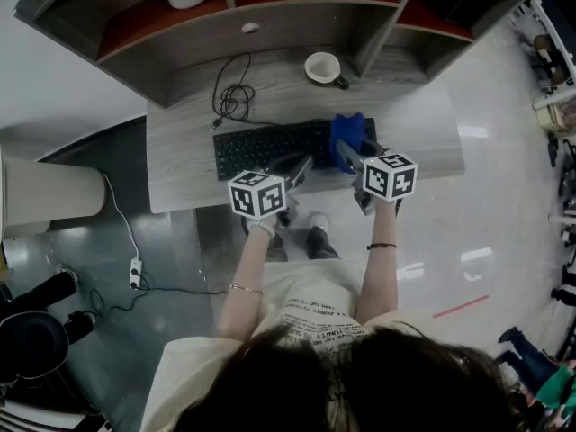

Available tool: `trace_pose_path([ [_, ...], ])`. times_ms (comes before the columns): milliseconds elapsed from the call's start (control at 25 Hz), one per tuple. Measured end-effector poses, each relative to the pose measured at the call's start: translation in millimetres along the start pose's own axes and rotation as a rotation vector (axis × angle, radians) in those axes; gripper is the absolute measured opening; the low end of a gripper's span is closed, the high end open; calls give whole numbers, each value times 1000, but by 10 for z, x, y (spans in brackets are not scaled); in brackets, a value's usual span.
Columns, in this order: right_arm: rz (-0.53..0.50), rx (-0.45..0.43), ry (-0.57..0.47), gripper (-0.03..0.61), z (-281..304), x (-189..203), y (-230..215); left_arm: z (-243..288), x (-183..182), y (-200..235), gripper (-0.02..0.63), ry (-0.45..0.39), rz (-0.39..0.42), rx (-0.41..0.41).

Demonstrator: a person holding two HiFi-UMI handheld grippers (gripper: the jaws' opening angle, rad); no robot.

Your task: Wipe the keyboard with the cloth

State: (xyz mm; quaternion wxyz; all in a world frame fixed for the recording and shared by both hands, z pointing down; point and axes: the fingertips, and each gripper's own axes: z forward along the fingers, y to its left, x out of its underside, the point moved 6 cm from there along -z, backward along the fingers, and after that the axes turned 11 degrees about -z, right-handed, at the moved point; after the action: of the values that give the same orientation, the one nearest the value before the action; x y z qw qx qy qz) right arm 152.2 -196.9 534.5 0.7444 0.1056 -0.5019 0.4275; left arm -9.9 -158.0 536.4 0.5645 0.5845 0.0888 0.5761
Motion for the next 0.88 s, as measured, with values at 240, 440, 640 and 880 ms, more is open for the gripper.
trace_pose_path([
  [240,1,-5,1,58,30,0,72,-80,1,24,2,-4,-1,-5],
  [440,4,-14,-5,58,65,-8,134,-152,0,49,2,-7,-3,-10],
  [640,3,-26,-4,58,128,-21,200,-218,-22,85,2,-13,-6,-16],
  [880,1,-33,-1,60,180,-27,274,-305,-36,129,2,-22,-10,-22],
])
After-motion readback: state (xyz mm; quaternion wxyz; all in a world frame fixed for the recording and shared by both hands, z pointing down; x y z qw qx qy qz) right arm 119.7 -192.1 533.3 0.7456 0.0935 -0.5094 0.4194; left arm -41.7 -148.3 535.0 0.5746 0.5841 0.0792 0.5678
